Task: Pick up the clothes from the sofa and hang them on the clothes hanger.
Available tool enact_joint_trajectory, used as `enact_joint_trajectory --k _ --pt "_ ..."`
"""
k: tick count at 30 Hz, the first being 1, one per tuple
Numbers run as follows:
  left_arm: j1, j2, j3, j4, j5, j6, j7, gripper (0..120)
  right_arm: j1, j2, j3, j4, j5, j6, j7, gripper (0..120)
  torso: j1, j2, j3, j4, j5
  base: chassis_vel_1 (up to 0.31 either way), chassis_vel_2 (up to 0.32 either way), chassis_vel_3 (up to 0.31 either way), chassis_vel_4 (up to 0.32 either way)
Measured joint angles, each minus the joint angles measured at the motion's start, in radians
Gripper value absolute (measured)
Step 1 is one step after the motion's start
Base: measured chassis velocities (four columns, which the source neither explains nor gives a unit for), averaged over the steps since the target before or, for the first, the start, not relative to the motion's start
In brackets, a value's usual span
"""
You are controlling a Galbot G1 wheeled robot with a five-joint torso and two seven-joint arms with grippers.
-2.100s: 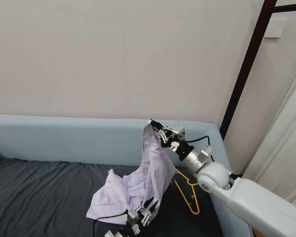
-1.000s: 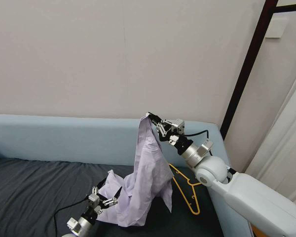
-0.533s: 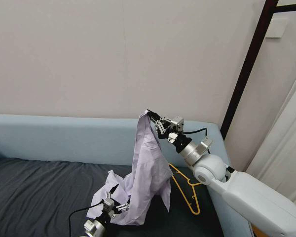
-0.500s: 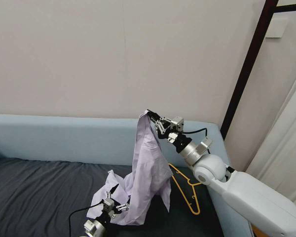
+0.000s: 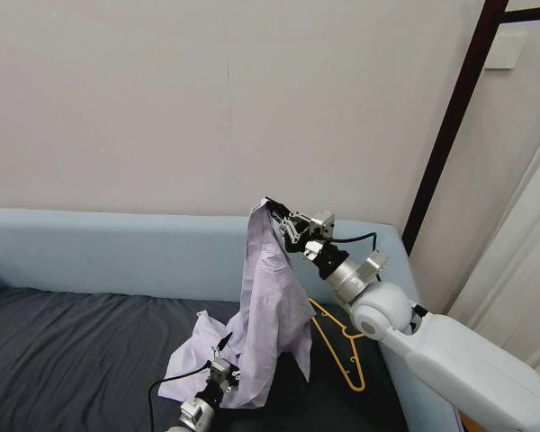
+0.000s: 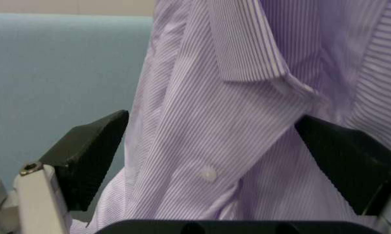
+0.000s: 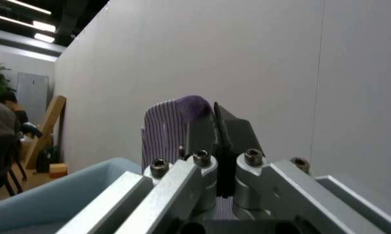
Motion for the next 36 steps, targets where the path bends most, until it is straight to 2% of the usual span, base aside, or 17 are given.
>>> enact_joint_trajectory --k 2,8,12,13,16,18,22,26,28,29,32,36 --pt "-0.005 -0.017 0.009 0.002 0.001 0.001 -0.032 100 -0.001 0.002 0.0 -0.001 0.0 0.0 0.0 0 0.0 0.0 0.0 0.0 0.0 0.0 0.0 0.0 0.0" --pt "-0.011 -0.033 0.024 0.011 -0.001 -0.007 -0.039 92 -0.002 0.002 0.0 -0.003 0.0 0.0 0.0 0 0.0 0.0 0.0 0.0 0.0 0.0 0.0 0.0 0.0" --pt "-0.007 -0.03 0.026 0.013 -0.007 -0.02 -0.042 74 -0.001 0.003 0.003 -0.009 0.0 0.0 0.0 0 0.0 0.0 0.0 -0.0002 -0.0001 0.0 0.0 0.0 0.0" --pt "-0.007 -0.03 0.026 0.013 -0.007 -0.02 -0.042 74 -0.001 0.003 0.003 -0.009 0.0 0.0 0.0 0 0.0 0.0 0.0 -0.0002 -0.0001 0.0 0.0 0.0 0.0" --pt "0.005 -0.014 0.019 0.007 -0.016 -0.028 -0.043 61 -0.001 0.008 0.004 -0.018 -0.001 0.001 -0.002 0 0.0 0.0 0.0 0.0001 -0.0001 0.0 0.0 0.0 0.0" --pt "0.009 -0.011 0.015 0.003 -0.019 -0.03 -0.043 57 -0.001 0.009 0.004 -0.02 -0.001 0.001 -0.002 0 0.0 0.0 0.0 0.0001 -0.0001 0.0 0.0 0.0 0.0" --pt "0.028 0.003 -0.005 -0.025 -0.034 -0.044 -0.043 38 -0.001 0.017 0.007 -0.034 -0.004 0.004 -0.003 0 0.0 0.0 0.0 0.0 -0.0002 0.0 0.0 0.0 0.0" --pt "0.036 0.009 -0.013 -0.044 -0.036 -0.051 -0.043 29 -0.001 0.022 0.009 -0.044 -0.008 0.004 0.0 0 0.0 0.0 0.0 0.0 -0.0002 0.0 0.0 0.0 0.0" --pt "0.053 0.023 -0.025 -0.073 -0.037 -0.064 -0.043 16 -0.001 0.023 0.014 -0.059 -0.015 0.004 0.015 0 0.0 0.0 0.0 0.0 -0.0003 0.0 0.0 0.0 0.0" --pt "0.053 0.023 -0.025 -0.073 -0.037 -0.064 -0.043 16 -0.001 0.023 0.014 -0.059 -0.015 0.004 0.015 0 0.0 0.0 0.0 0.0 -0.0003 0.0 0.0 0.0 0.0" --pt "0.072 0.05 -0.044 -0.098 -0.04 -0.091 -0.041 2 -0.008 0.02 0.027 -0.073 -0.015 0.004 0.036 0 0.0 0.0 0.0 0.0 -0.0002 0.0 0.0 0.0 0.0" --pt "0.071 0.065 -0.057 -0.104 -0.063 -0.103 -0.039 0 -0.017 0.015 0.035 -0.074 -0.015 0.004 0.038 0 0.0 0.0 0.0 -0.0001 -0.0002 0.0 0.0 0.0 0.0"
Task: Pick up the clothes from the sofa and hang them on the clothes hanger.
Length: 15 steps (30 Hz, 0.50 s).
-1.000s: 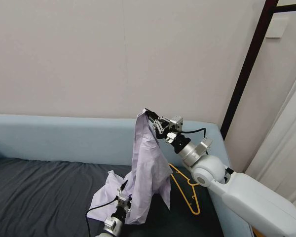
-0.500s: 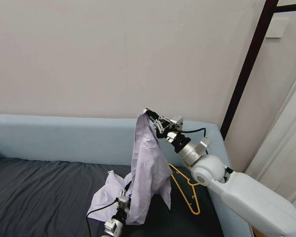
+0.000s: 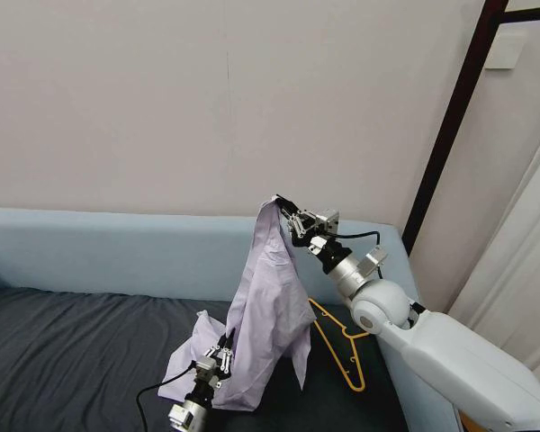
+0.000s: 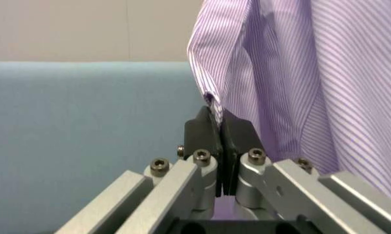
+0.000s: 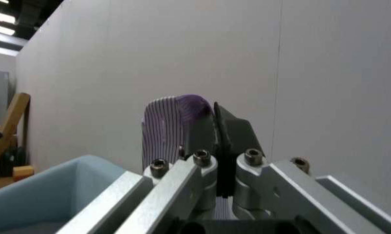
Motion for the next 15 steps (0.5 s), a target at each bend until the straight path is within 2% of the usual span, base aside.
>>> enact_joint_trajectory --k 3,7,8,10,12,13,15 --pt "-0.002 0.01 -0.005 -0.021 -0.025 -0.002 0.001 0 -0.004 -0.003 0.002 0.0 -0.006 0.0 0.001 0 0.0 0.0 0.0 0.0 -0.0001 0.0 0.0 0.0 0.0" --pt "-0.02 0.059 -0.038 -0.149 -0.108 0.019 0.003 0 -0.004 -0.016 0.019 0.002 -0.005 0.0 0.011 0 0.0 0.0 0.0 0.0002 -0.0002 0.0 0.0 0.0 0.0" --pt "-0.02 0.059 -0.038 -0.149 -0.108 0.019 0.003 0 -0.004 -0.016 0.019 0.002 -0.005 0.0 0.011 0 0.0 0.0 0.0 0.0002 -0.0002 0.0 0.0 0.0 0.0" --pt "-0.051 0.118 -0.065 -0.24 -0.174 0.05 0.0 0 0.006 -0.028 0.038 0.012 0.006 -0.002 0.009 0 0.0 0.0 0.0 -0.0001 -0.0003 0.0 0.0 0.0 0.0" --pt "-0.107 0.217 -0.095 -0.338 -0.261 0.097 -0.012 0 0.02 -0.042 0.058 0.027 0.02 -0.007 0.001 0 0.0 0.0 0.0 -0.0001 -0.0002 0.0 0.0 0.0 0.0" --pt "-0.107 0.217 -0.095 -0.338 -0.261 0.097 -0.012 0 0.02 -0.042 0.058 0.027 0.02 -0.007 0.001 0 0.0 0.0 0.0 -0.0001 -0.0002 0.0 0.0 0.0 0.0" --pt "-0.174 0.318 -0.117 -0.413 -0.34 0.136 -0.026 0 0.03 -0.052 0.074 0.038 0.026 -0.012 -0.002 0 0.0 0.0 0.0 0.0001 0.0001 0.0 0.0 0.0 0.0"
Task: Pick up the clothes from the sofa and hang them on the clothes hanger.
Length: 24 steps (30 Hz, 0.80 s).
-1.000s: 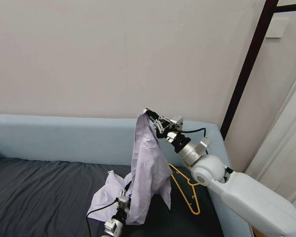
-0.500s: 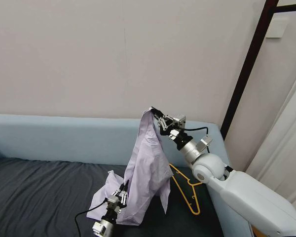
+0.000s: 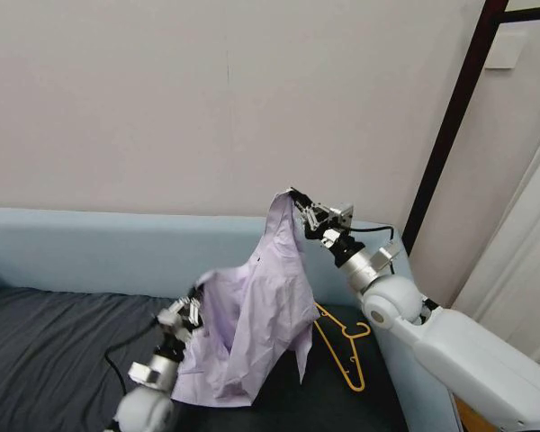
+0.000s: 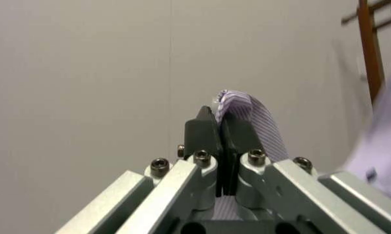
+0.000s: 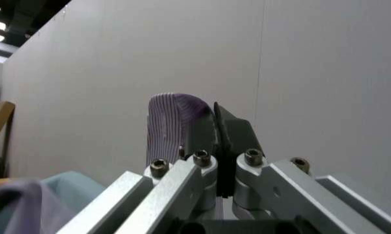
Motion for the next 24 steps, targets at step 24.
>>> enact_joint_trajectory --k 24 --pt "-0.143 0.221 0.02 -0.184 0.121 0.365 -0.395 0 -0.093 -0.149 0.141 0.293 -0.164 -0.307 0.166 0 0.0 0.0 0.0 0.0001 -0.001 0.0 0.0 0.0 0.0"
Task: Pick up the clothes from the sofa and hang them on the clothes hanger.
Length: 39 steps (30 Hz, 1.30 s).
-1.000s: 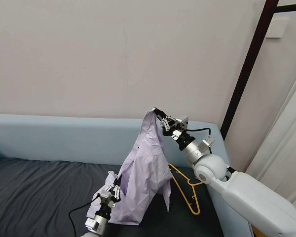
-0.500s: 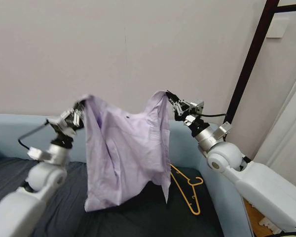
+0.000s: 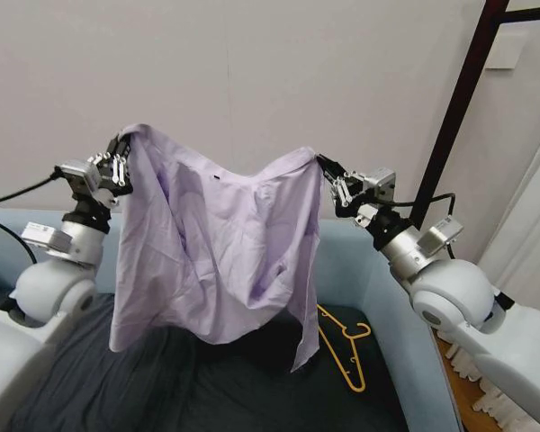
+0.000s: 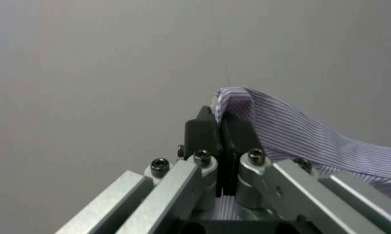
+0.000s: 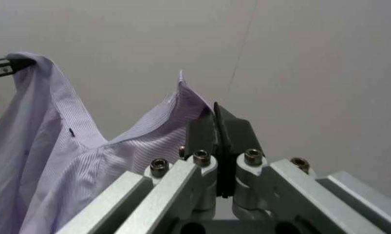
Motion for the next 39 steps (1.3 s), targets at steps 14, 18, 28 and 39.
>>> enact_joint_trajectory --k 14,18,28,39 --pt "0.022 0.014 -0.052 -0.166 0.045 0.146 -0.148 0 -0.01 0.0 0.1 0.081 0.024 -0.028 0.018 0 0.0 0.001 -0.001 -0.0001 0.0013 0.0 0.0 0.0 0.0" --pt "0.075 -0.025 0.0 -0.099 0.136 0.122 -0.138 0 -0.1 -0.016 0.018 0.041 -0.092 -0.051 0.072 0 0.0 0.0 0.0 -0.0001 0.0005 0.0 0.0 0.0 0.0" --pt "0.07 -0.053 0.021 -0.074 0.265 0.198 -0.163 0 -0.139 0.023 0.001 0.085 -0.112 -0.239 0.169 0 0.0 0.0 0.0 0.0 0.0007 0.0 0.0 0.0 0.0" --pt "0.13 -0.034 -0.026 -0.062 0.471 0.186 -0.127 0 -0.217 0.029 0.031 0.114 -0.114 -0.104 0.101 0 0.0 0.0 0.0 -0.0004 0.0008 0.0 0.0 0.0 0.0"
